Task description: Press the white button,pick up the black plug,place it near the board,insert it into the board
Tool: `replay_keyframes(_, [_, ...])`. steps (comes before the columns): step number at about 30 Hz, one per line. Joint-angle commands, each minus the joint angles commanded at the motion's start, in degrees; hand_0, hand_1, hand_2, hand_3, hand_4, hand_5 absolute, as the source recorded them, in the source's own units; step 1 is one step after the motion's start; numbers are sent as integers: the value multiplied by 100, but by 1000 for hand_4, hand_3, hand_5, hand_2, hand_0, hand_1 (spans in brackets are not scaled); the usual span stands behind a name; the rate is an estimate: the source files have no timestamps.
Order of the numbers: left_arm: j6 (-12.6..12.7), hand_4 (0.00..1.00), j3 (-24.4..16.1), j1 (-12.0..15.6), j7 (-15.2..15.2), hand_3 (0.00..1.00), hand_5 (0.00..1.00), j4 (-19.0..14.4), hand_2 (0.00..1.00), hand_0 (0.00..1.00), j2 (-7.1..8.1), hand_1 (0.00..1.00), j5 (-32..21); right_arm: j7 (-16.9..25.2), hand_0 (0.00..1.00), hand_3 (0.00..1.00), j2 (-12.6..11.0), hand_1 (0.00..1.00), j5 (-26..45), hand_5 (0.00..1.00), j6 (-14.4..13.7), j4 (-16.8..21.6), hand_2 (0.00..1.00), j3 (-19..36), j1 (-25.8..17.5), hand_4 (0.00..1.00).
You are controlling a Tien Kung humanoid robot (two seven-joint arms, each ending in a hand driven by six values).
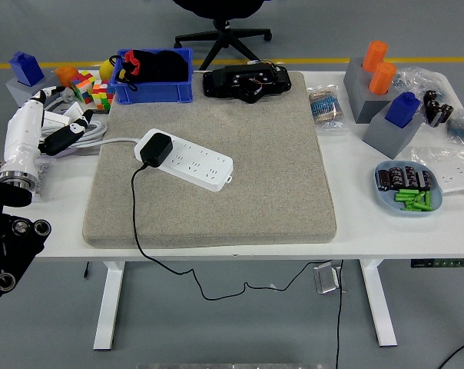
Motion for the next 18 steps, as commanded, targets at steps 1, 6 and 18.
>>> replay_keyframes(1, [4, 820, -66, 16, -5, 806, 634, -18, 865, 928, 9, 925, 4, 1, 789, 767, -2, 761, -3, 589, 0, 1, 783, -4, 37, 796])
replay_keyframes(6, [15, 819, -258, 76, -19, 806, 630, -86, 865, 929, 51, 923, 44, -7, 790, 767, -48, 761, 74, 588, 10, 8, 781, -247, 200, 795])
replay_keyframes(18, [24, 820, -489, 424, -31, 797, 612, -359, 862, 931, -73, 922, 107, 0, 788, 766, -56, 761, -27, 592, 19, 57, 780, -20, 72, 795])
